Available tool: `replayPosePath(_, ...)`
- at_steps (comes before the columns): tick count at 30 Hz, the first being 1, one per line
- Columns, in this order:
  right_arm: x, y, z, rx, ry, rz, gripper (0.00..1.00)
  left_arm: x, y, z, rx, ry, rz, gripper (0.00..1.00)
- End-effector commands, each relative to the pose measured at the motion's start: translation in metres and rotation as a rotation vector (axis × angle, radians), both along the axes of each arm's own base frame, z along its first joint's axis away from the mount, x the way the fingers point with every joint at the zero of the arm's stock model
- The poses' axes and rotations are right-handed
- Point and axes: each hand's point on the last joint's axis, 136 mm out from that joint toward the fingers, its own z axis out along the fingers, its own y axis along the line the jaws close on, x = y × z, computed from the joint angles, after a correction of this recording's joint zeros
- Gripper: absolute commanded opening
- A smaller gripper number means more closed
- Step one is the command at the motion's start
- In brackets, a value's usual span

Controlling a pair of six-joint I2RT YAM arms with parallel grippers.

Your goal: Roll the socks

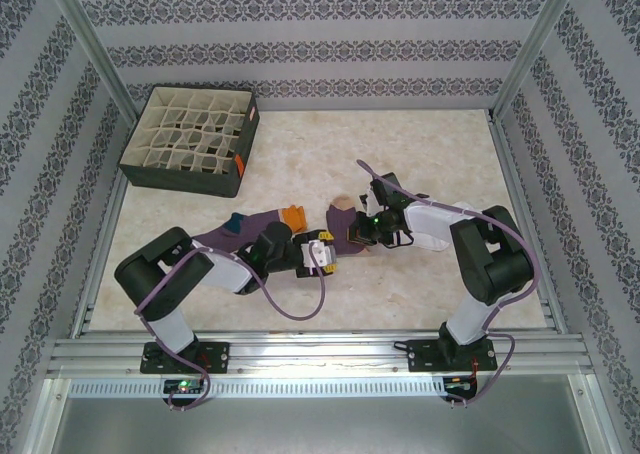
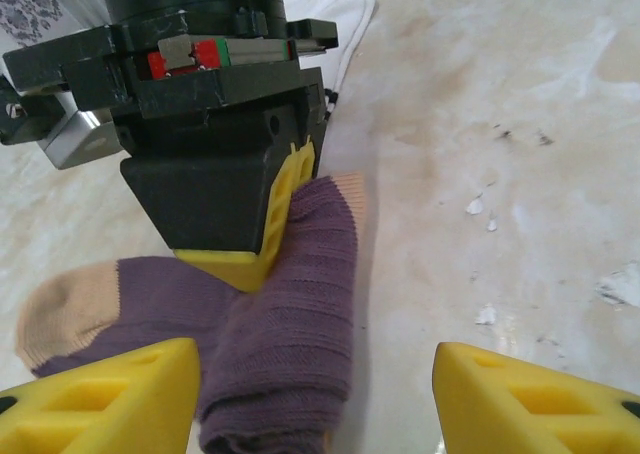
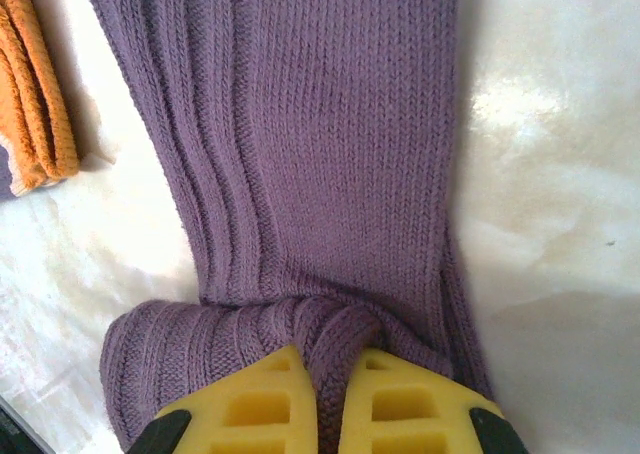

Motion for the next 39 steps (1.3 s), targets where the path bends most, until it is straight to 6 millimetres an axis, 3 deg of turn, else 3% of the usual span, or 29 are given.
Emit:
replayPosePath(1,-0.042,-0.033,-0.05,-0.174,0.203,-0.028,0.0,0.005,-0.013,0.001,0.041,-0.093,-0.045,0.62)
replayPosePath(14,-0.046,-0.031,-0.048,-0.133,0.229,-0.015,0.0,0.013,-0.024,-0.046,0.204,-0.064,-0.073,0.52)
replayPosePath(16,-0.047,-0.031,-0.047,-0.131,0.23,-0.012,0.01,0.015,-0.023,-0.049,0.229,-0.056,-0.068,0.44)
replayPosePath(19,-0.045,-0.029,-0.042,-0.116,0.22,-0.01,0.05,0.015,-0.02,-0.052,0.26,-0.026,-0.061,0.21)
replayPosePath(22,-0.042,-0.025,-0.028,-0.081,0.178,-0.004,0.21,0.007,-0.02,-0.052,0.281,0.023,-0.091,0.0)
replayPosePath(25,-0.038,-0.023,-0.008,-0.054,0.099,-0.001,0.41,-0.007,-0.021,-0.049,0.34,0.186,-0.156,0.0)
replayPosePath(27,-0.035,-0.026,0.008,-0.046,0.039,-0.014,0.47,-0.017,-0.024,-0.041,0.344,0.36,-0.191,0.0)
replayPosePath(30,-0.033,-0.034,0.02,-0.046,-0.029,-0.045,0.48,-0.029,-0.027,-0.037,0.32,0.542,-0.222,0.0)
replayPosePath(33,-0.036,-0.045,0.017,-0.06,-0.045,-0.074,0.46,-0.033,-0.028,-0.034,0.295,0.652,-0.22,0.0)
replayPosePath(39,-0.045,-0.044,0.014,-0.024,-0.064,-0.066,0.47,-0.021,-0.026,-0.033,0.235,0.889,-0.135,0.0)
